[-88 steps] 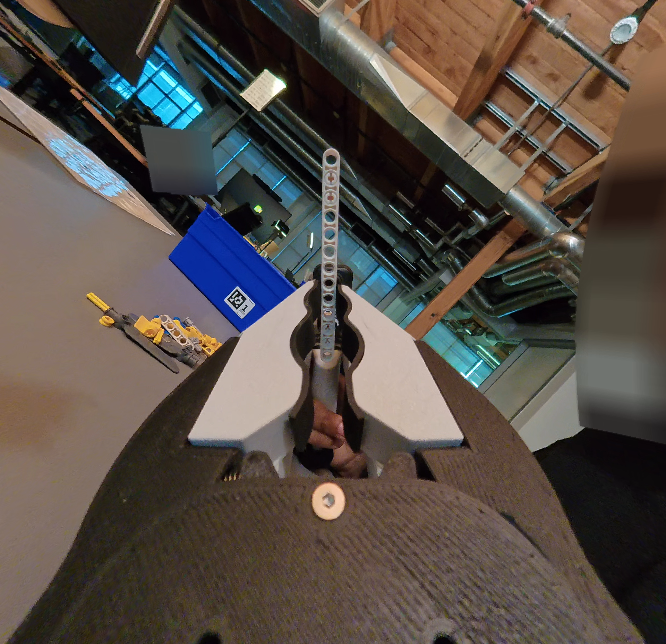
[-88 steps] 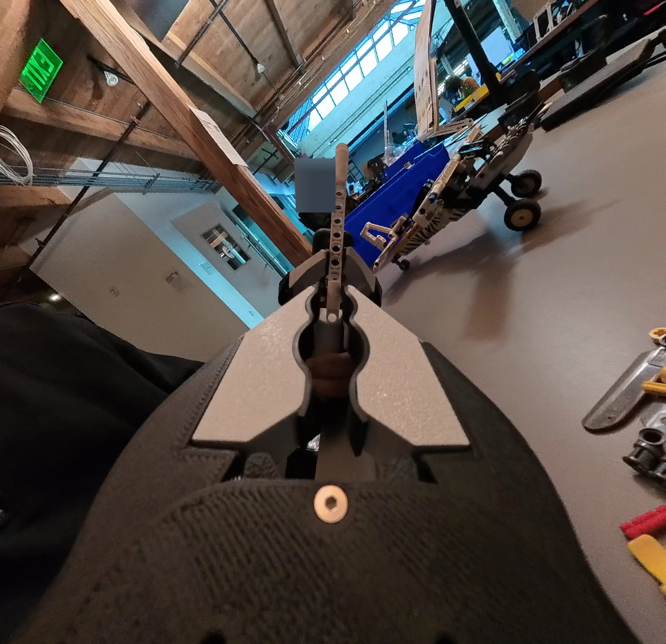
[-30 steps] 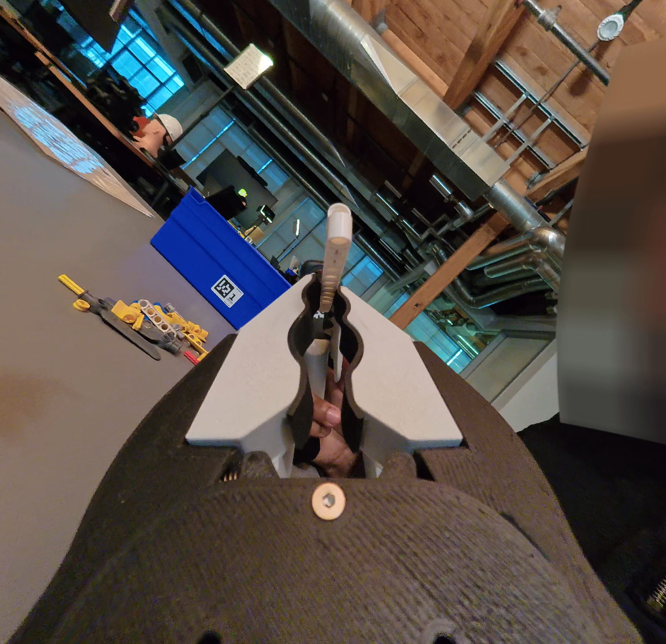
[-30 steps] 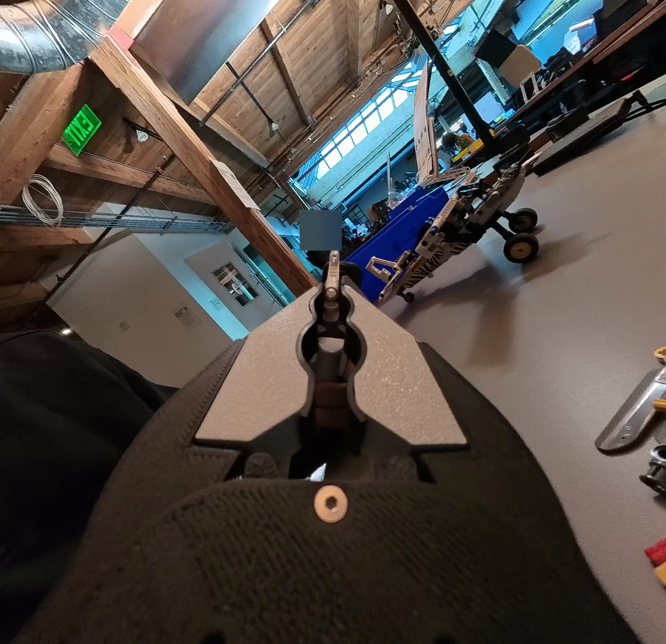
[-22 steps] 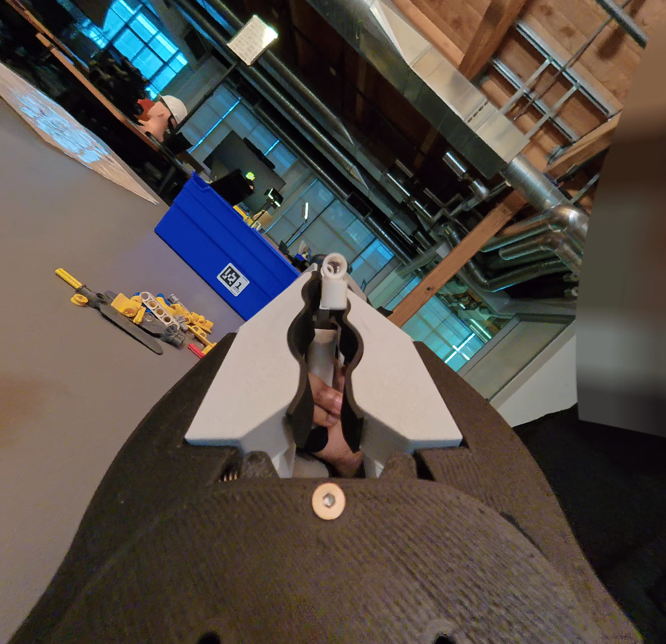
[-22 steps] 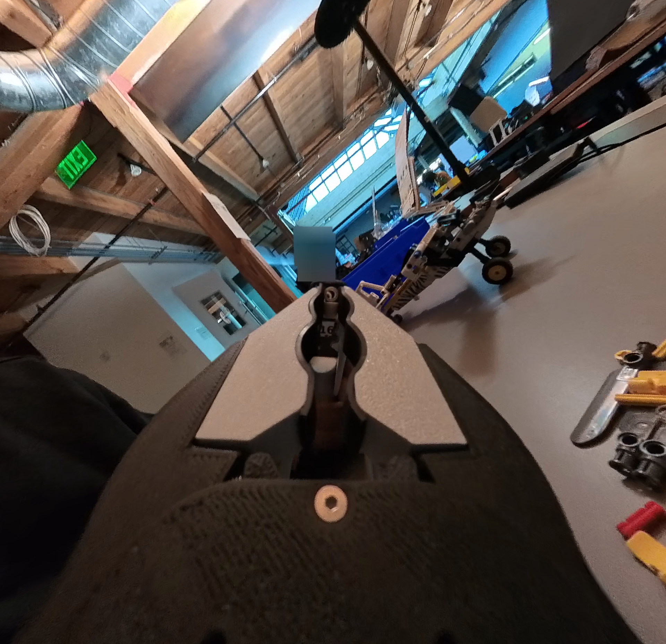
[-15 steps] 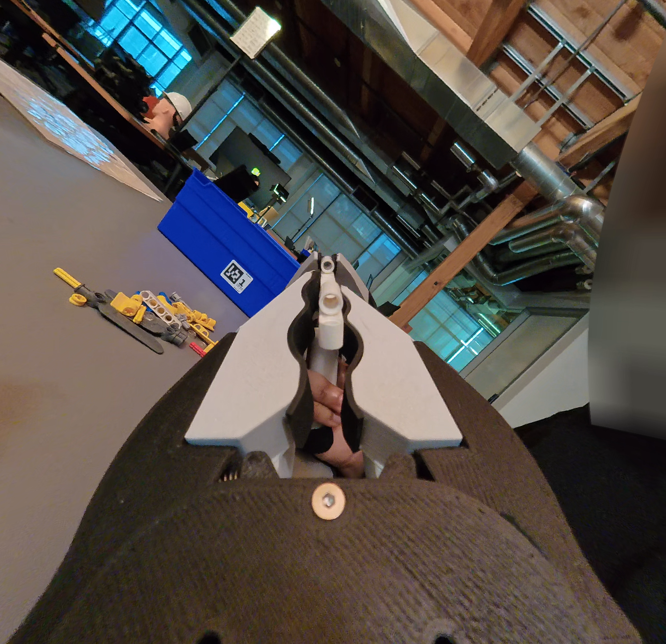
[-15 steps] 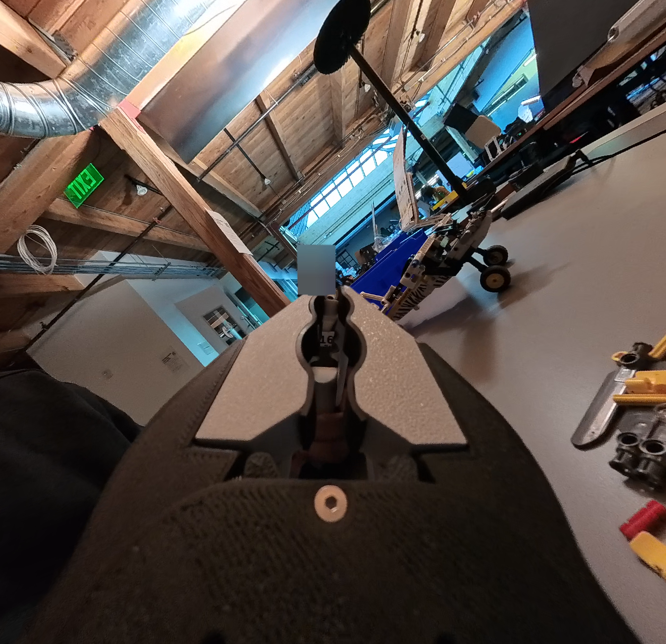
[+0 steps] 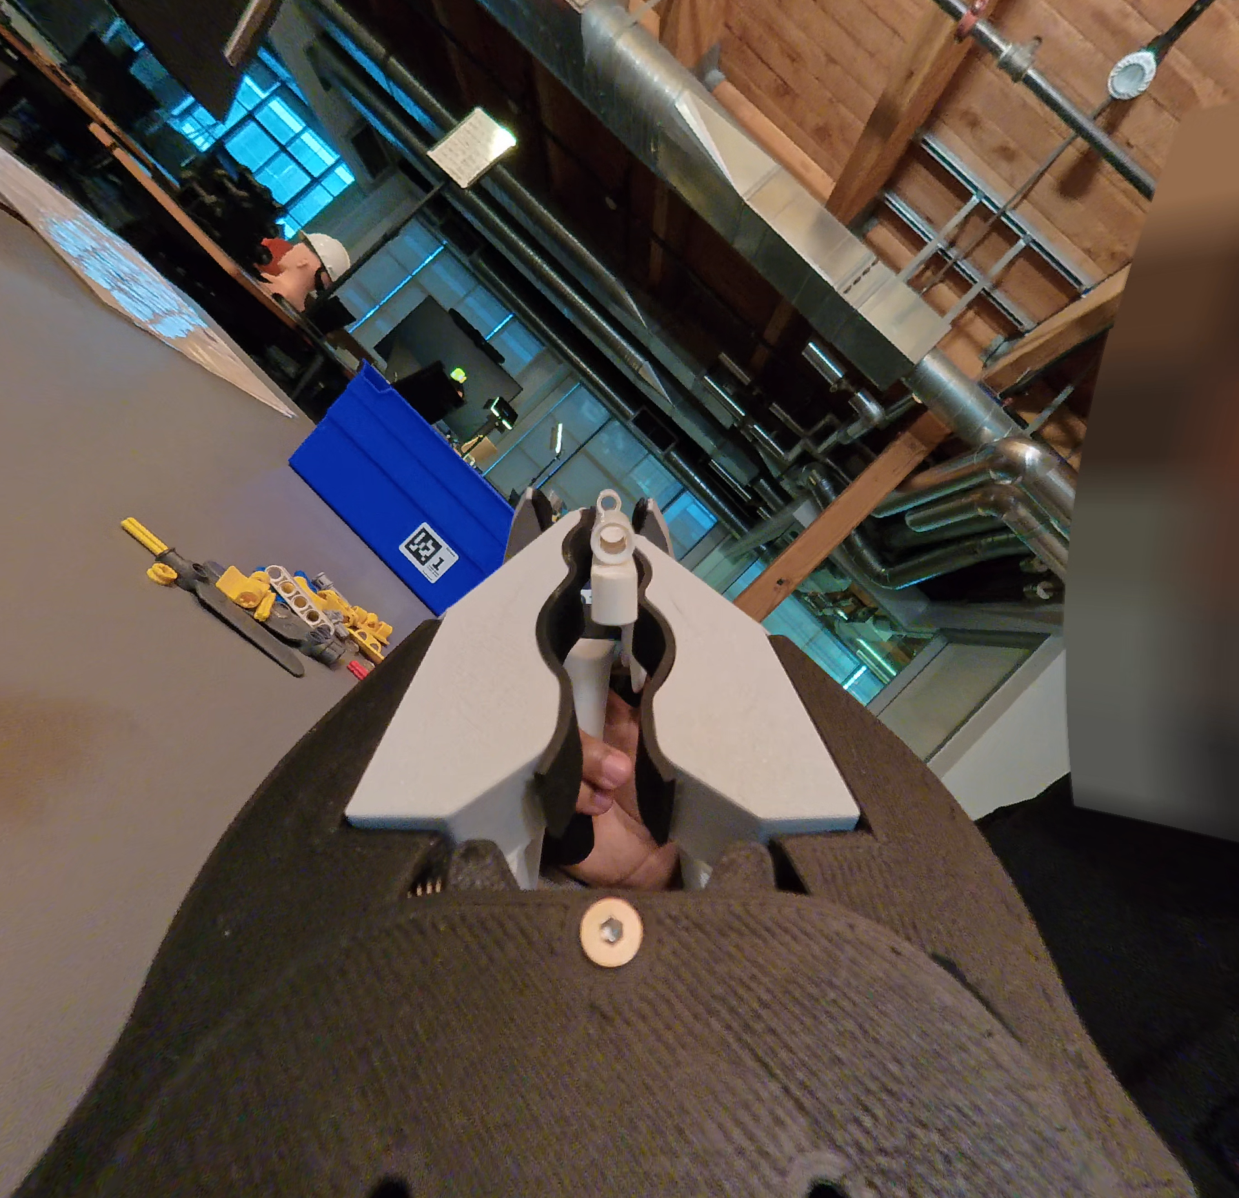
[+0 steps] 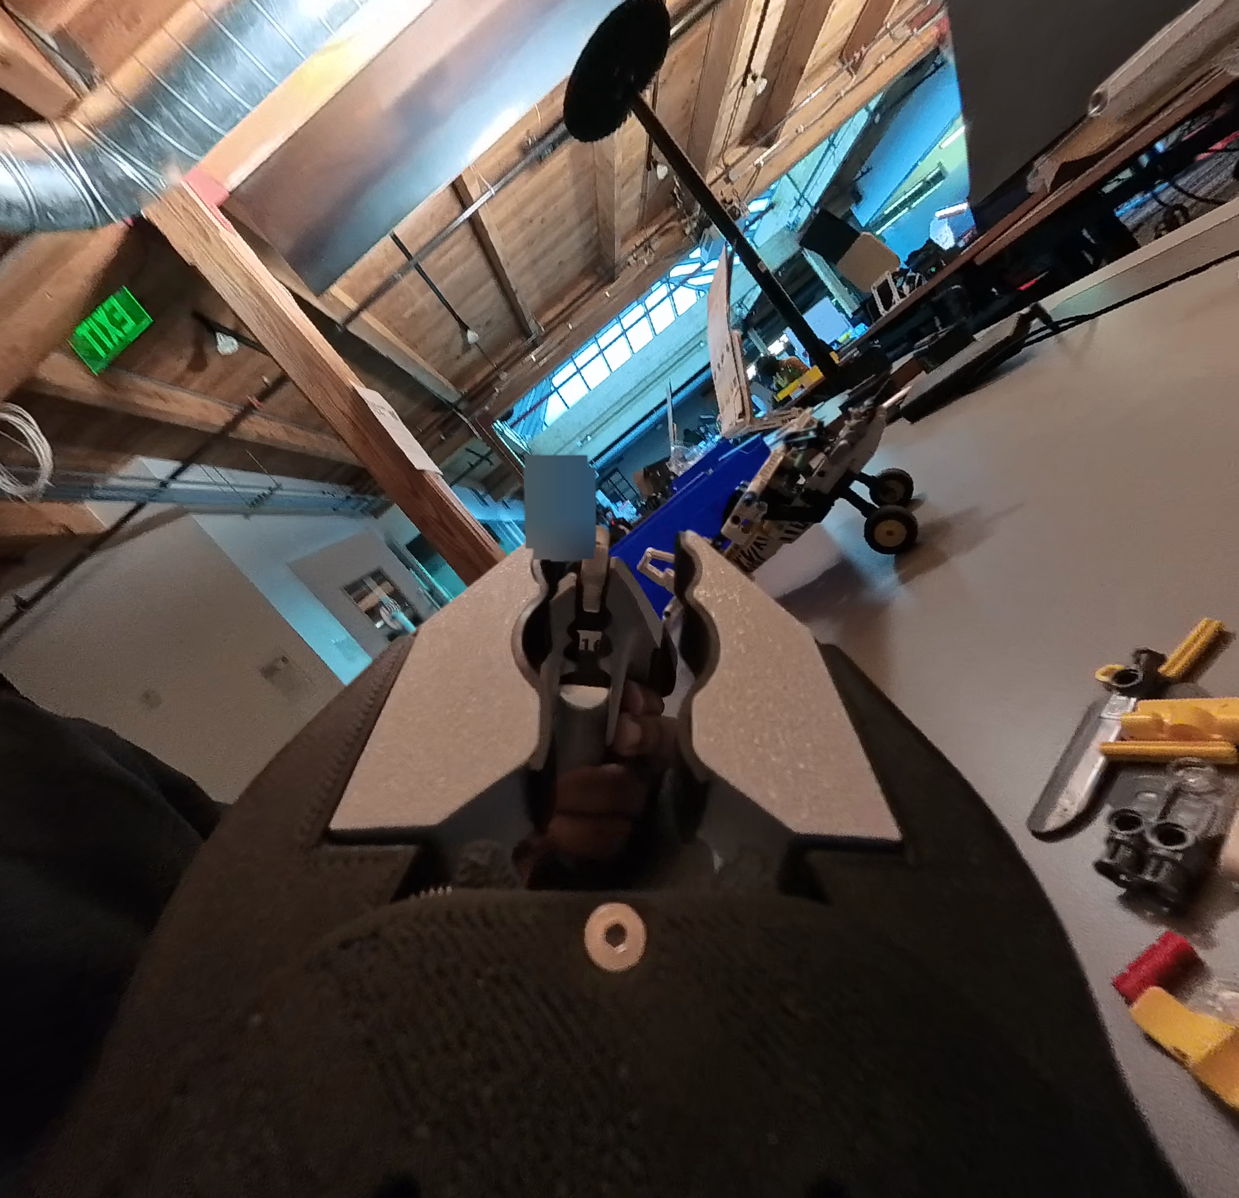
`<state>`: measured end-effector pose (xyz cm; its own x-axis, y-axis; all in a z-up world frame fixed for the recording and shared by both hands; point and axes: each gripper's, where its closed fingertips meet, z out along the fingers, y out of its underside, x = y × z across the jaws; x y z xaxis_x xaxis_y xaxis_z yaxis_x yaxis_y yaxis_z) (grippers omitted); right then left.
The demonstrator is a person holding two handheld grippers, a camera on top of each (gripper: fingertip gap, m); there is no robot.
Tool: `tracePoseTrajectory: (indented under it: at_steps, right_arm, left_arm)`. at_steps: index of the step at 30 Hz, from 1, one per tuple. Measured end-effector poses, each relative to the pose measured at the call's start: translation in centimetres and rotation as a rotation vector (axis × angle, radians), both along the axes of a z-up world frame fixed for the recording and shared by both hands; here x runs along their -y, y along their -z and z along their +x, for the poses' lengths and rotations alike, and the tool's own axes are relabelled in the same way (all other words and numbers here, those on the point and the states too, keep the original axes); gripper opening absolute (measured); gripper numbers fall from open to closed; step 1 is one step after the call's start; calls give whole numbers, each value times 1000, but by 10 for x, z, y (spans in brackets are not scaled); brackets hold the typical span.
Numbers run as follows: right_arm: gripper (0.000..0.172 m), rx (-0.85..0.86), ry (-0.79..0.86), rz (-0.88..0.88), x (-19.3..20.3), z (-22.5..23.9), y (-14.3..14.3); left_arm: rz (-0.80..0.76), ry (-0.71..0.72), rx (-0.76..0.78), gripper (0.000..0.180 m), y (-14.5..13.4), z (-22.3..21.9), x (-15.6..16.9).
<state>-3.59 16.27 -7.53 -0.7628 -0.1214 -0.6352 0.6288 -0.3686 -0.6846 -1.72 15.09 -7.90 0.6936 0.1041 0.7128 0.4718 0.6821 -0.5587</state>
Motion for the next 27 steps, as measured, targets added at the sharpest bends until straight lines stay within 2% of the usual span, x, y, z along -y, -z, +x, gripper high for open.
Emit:
tracePoseTrajectory:
  at_steps: [4, 8, 27]
  right_arm:
    - [23, -34, -14, 48, 7, 6, 3]
    - [5, -45, -35, 40, 8, 10, 2]
    - [5, -155, -69, 171, 27, 30, 9]
  left_arm:
    - [25, -1, 4, 3, -1, -1, 3]
    - [23, -6, 10, 3, 0, -1, 4]
    - [166, -2, -10, 5, -8, 0, 21]
